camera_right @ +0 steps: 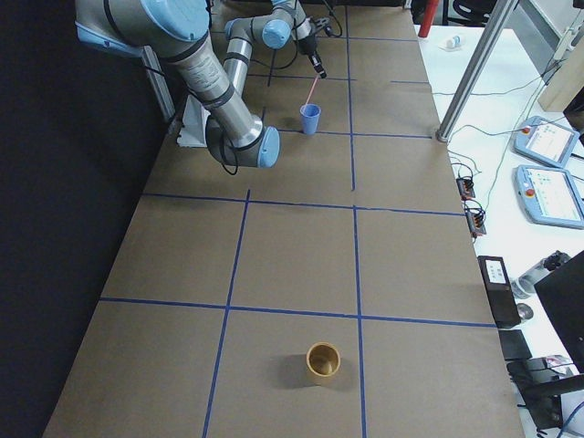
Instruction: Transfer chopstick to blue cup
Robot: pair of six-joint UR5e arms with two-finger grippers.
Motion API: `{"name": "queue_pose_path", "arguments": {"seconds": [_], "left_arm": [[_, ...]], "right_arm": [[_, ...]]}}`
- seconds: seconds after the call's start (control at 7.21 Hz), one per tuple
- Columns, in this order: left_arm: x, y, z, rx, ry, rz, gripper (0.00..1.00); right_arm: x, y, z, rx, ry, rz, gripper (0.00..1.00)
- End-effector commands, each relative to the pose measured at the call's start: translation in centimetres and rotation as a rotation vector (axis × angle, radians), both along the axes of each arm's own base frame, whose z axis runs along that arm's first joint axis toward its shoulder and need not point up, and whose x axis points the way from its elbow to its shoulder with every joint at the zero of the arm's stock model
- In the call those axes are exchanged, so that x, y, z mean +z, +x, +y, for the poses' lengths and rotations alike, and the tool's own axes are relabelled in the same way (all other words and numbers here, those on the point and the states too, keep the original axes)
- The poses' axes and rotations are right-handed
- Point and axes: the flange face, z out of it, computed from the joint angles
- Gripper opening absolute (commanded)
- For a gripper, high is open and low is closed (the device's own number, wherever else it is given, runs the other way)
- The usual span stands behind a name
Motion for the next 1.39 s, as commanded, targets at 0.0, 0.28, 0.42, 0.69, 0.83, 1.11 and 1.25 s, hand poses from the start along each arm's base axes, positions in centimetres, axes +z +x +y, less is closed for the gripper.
{"name": "queue_pose_path", "arguments": {"seconds": [0.0, 0.28, 0.42, 0.69, 0.83, 1.11, 1.25], "left_arm": [[-0.2, 0.0, 0.0, -0.001, 0.003, 0.001, 1.00], [-0.3, 0.0, -0.1, -0.003, 0.002, 0.001, 1.00], [-0.1, 0.0, 0.0, -0.003, -0.001, 0.001, 1.00], [0.5, -1.2, 0.1, -0.014, -0.051, 0.030, 1.00], [0.5, -3.6, 0.2, -0.050, -0.079, 0.107, 1.00], [3.5, -5.9, 2.2, -0.092, -0.143, 0.115, 1.00], [4.7, -6.8, 3.2, -0.110, -0.167, 0.122, 1.00]], "right_arm": [[0.4, 0.1, 0.0, 0.000, 0.005, -0.010, 1.00], [0.1, 0.3, -0.1, 0.002, 0.009, -0.013, 1.00], [-0.3, 2.1, -0.6, 0.006, 0.008, -0.022, 1.00], [3.3, 11.5, -4.9, -0.059, -0.197, -0.053, 1.00], [6.6, 17.3, -7.3, -0.102, -0.247, -0.070, 1.00], [14.1, 29.9, -13.4, -0.170, -0.308, -0.081, 1.00], [20.1, 36.3, -15.1, -0.197, -0.331, -0.070, 1.00]]}}
